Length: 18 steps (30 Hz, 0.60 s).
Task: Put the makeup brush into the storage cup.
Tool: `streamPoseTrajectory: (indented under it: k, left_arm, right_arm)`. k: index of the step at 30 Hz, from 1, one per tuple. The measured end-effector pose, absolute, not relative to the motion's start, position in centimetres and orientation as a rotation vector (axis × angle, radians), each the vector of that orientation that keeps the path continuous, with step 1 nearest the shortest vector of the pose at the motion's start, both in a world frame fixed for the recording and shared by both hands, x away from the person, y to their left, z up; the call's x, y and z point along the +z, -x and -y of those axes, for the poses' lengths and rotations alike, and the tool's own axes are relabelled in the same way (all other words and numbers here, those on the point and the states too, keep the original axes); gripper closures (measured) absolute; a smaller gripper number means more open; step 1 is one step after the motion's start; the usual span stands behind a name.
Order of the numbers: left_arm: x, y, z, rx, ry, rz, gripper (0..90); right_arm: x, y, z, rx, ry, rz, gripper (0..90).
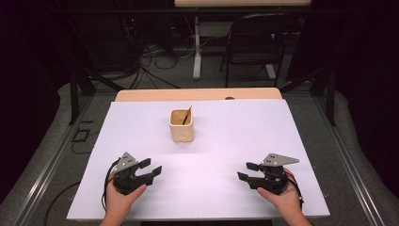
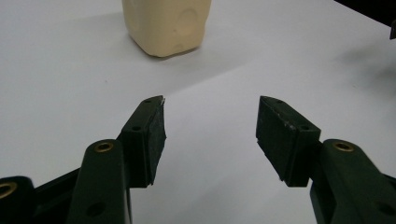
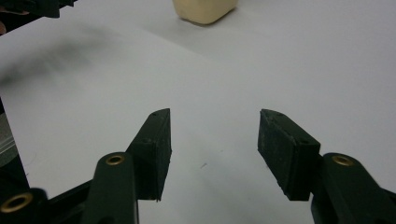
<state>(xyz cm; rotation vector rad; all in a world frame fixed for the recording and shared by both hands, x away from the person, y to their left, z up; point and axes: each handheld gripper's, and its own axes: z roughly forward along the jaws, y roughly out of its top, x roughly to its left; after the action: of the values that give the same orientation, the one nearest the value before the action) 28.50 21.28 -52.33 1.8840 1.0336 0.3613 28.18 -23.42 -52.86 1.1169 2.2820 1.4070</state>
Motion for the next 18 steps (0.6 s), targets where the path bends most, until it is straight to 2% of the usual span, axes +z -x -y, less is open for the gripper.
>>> streamPoseTrajectory:
  k: [18]
  left_arm:
    - [-52.8,-27.6,-22.7,0.364,-1.87,-1.083,42.5]
  right_arm:
    - [-53.1,-26.8,27.1,1.378,-1.205,-2.221,44.4]
